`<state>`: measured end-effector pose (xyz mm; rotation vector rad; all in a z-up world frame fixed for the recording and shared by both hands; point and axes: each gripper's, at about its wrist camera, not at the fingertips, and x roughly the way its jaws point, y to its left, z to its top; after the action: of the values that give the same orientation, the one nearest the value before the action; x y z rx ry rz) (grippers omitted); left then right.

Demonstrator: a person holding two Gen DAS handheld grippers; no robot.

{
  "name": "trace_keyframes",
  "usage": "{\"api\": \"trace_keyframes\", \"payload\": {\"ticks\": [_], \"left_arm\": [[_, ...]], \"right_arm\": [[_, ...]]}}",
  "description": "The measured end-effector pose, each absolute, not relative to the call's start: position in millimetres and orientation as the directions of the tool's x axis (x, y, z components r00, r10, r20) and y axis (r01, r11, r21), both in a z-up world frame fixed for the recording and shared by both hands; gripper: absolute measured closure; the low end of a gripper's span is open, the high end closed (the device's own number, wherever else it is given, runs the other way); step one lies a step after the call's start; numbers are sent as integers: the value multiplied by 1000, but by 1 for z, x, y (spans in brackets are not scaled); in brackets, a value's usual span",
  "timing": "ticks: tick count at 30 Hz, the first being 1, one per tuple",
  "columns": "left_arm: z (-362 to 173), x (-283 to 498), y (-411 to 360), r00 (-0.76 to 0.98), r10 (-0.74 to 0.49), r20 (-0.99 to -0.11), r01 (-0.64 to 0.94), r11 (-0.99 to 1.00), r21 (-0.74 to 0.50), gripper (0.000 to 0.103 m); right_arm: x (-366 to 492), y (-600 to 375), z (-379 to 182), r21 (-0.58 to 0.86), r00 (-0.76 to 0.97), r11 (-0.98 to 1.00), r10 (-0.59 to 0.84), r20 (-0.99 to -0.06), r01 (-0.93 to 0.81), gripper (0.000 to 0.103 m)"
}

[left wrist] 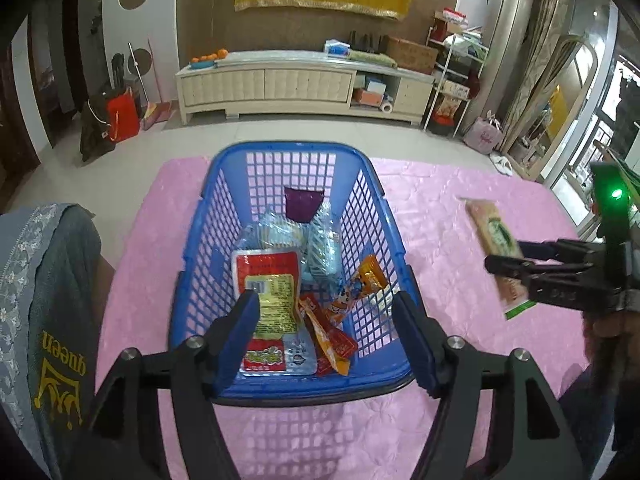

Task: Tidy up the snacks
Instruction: 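Carry the green-label cracker pack over the basket and open the right gripper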

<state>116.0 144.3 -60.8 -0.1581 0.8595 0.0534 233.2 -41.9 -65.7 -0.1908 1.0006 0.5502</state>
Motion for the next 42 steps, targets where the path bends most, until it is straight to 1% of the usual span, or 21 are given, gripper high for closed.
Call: {"api": "trace_keyframes", "payload": {"ticks": [7, 15, 24, 28, 32, 37, 42], "left_arm": [[-46, 99, 170, 685, 2, -728, -133, 983, -123, 36], [-50, 87, 203, 677, 32, -735, -175, 977, -119, 36], [-60, 81, 235, 671, 50, -739, -228, 963, -143, 36], [-73, 89, 240, 651, 61, -757, -229, 966, -119, 36], [-79, 94, 248, 651, 34, -759, -235, 959, -159, 35], [-83, 102, 248, 645, 29, -763, -236, 958, -163, 36], [-80, 107, 237, 640, 28, -768, -222, 963, -150, 36]], "right_arm": [[212, -9, -22, 17, 471, 791, 381, -795, -611, 44], [207, 40, -6, -39, 470, 723, 406, -784, -690, 44], [212, 94, -30, -94, 431, 659, 370, -823, -746, 44], [216, 112, -48, -109, 410, 648, 334, -849, -753, 44], [226, 124, -60, -149, 421, 644, 293, -859, -751, 44], [243, 131, -74, -121, 396, 671, 272, -877, -731, 44], [249, 131, -82, -138, 401, 681, 245, -883, -720, 43]]}}
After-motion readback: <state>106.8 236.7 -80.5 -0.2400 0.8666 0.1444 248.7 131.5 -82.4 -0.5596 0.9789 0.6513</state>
